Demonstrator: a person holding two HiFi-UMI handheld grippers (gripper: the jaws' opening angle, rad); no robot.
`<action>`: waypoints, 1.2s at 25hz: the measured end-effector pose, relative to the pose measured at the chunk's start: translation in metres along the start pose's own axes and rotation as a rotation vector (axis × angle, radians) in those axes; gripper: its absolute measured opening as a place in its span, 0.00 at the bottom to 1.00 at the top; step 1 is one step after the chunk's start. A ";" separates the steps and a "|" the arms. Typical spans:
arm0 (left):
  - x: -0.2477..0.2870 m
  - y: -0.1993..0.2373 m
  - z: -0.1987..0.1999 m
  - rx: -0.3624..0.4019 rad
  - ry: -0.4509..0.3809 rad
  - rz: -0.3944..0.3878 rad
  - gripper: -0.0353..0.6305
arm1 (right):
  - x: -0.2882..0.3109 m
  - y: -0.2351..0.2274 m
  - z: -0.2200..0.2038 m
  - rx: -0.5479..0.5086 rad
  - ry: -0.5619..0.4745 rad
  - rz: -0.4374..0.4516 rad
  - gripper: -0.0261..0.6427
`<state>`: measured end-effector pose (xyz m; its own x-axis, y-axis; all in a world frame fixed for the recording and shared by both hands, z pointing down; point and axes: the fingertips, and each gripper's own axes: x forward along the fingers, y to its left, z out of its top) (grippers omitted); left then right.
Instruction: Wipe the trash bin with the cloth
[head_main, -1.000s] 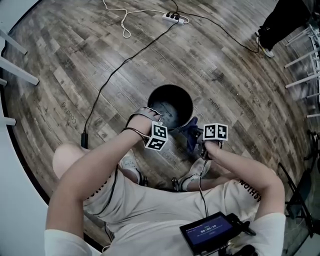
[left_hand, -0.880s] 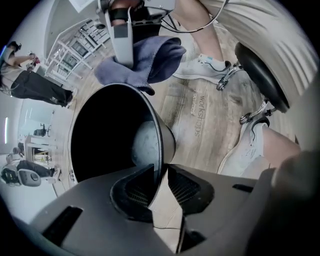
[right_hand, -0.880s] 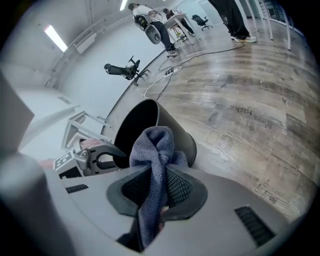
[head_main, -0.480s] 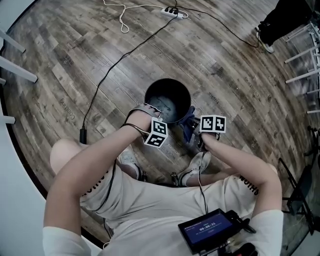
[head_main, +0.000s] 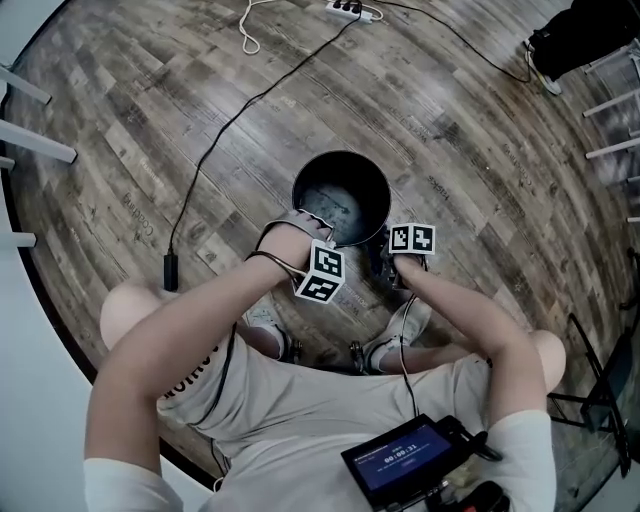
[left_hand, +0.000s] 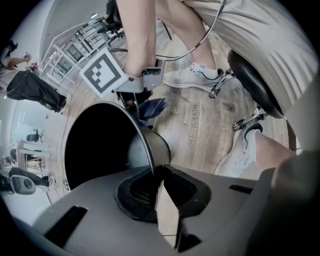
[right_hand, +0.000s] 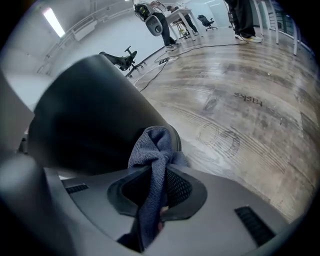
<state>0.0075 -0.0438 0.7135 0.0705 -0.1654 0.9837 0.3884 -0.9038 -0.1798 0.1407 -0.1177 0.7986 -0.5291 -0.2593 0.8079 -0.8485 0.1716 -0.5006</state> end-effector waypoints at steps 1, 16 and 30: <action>0.000 0.000 0.000 -0.002 -0.001 -0.002 0.12 | 0.010 -0.007 -0.004 0.013 0.005 -0.007 0.13; 0.002 0.002 0.000 -0.033 -0.002 -0.014 0.12 | 0.042 -0.050 -0.017 0.150 0.101 -0.110 0.13; 0.005 0.002 -0.019 -0.058 0.016 0.013 0.26 | -0.122 0.044 0.037 0.053 -0.033 0.056 0.13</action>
<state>-0.0084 -0.0541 0.7181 0.0600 -0.1834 0.9812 0.3340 -0.9226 -0.1929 0.1670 -0.1140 0.6663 -0.5750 -0.2825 0.7678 -0.8164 0.1362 -0.5612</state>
